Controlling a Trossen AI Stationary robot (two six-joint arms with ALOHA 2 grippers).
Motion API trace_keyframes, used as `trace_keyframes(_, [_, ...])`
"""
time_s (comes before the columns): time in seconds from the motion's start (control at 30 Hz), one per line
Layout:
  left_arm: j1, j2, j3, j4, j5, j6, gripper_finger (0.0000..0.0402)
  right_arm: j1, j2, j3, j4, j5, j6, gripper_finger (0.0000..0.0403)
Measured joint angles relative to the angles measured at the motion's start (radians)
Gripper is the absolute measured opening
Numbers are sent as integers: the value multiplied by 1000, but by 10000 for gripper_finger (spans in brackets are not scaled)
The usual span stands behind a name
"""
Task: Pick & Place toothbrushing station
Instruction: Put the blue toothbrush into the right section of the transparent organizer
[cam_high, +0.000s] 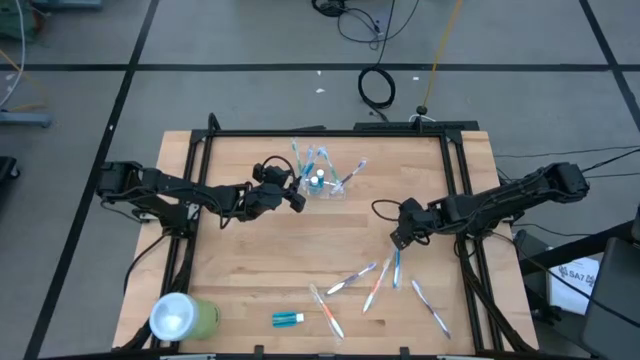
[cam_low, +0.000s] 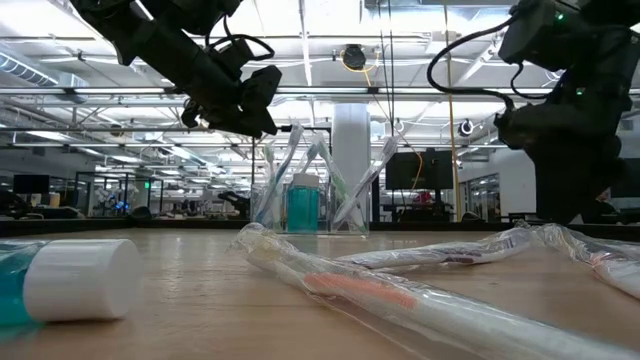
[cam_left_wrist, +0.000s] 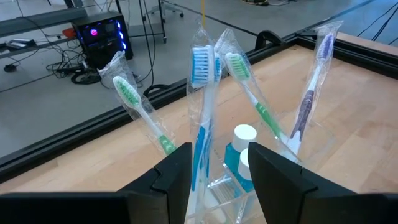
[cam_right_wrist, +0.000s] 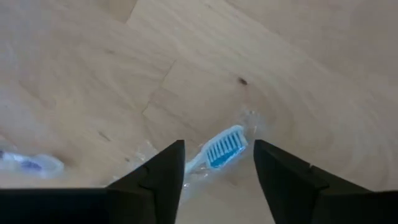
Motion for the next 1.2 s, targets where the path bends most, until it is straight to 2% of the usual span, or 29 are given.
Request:
trace_keyframes(0.2, [0,0,0,-2,0,0,163,30,4,-27,31,0,96,209])
trace_keyframes(0.4, [0,0,0,-2,0,-2,163,37,-2,-165,298,16,157,207])
trace_keyframes(0.53, [0,0,0,-1,2,-2,163,37,-3,-234,459,52,76,196])
trace_keyframes(0.67, [0,0,0,0,2,-1,163,34,-1,-258,519,61,-2,168])
trace_keyframes(1.1, [0,0,0,1,1,-1,163,24,-19,-260,519,88,-147,41])
trace_keyframes(1.2, [0,0,0,1,1,-2,163,-5,-45,-263,561,124,-217,22])
